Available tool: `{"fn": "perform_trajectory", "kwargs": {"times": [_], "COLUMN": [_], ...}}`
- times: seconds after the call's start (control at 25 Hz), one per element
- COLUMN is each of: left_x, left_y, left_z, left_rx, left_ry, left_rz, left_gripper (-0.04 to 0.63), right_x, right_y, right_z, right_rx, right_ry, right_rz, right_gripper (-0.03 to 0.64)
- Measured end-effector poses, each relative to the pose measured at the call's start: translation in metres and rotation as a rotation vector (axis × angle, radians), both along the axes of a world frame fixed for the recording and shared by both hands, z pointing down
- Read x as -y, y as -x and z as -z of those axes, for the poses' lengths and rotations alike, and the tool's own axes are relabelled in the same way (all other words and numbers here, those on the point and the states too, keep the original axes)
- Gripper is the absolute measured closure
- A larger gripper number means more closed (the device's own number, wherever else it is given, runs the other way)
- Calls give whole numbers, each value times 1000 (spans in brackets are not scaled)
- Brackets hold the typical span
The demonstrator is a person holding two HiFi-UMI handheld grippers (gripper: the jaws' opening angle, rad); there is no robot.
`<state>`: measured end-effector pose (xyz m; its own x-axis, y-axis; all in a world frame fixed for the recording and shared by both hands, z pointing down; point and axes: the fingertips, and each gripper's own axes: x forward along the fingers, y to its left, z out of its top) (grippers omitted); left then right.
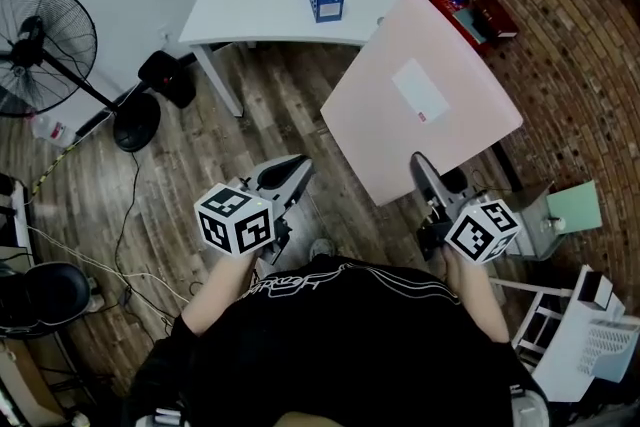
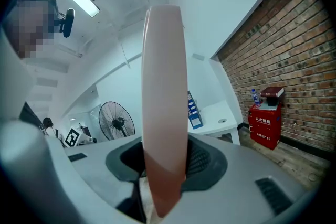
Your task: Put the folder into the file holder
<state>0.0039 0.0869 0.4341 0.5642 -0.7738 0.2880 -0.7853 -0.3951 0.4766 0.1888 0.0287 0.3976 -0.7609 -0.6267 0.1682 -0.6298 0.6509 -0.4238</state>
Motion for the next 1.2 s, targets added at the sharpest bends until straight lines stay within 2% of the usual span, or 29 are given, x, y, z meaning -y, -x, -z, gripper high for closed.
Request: {"fn": "perform_trajectory", "kwargs": {"times": [0.32,0.72,1.2], "left_x": [43,96,218], "left_y": [36,54,100], "left_z": [4,2,4], "left_rx": [23,53,58], "left_ry": [-22,-21,-4], "left_rz": [21,51,86], "left_gripper": [554,554,554], "right_x": [46,119,260], "right_y": [25,39,93], "right_z": [10,20,28], "right_rx": [16,10,-3], "right_ry": [-42,-109,-142], "right_rz": [-17,-39,-47], "right_gripper": [451,451,451]}}
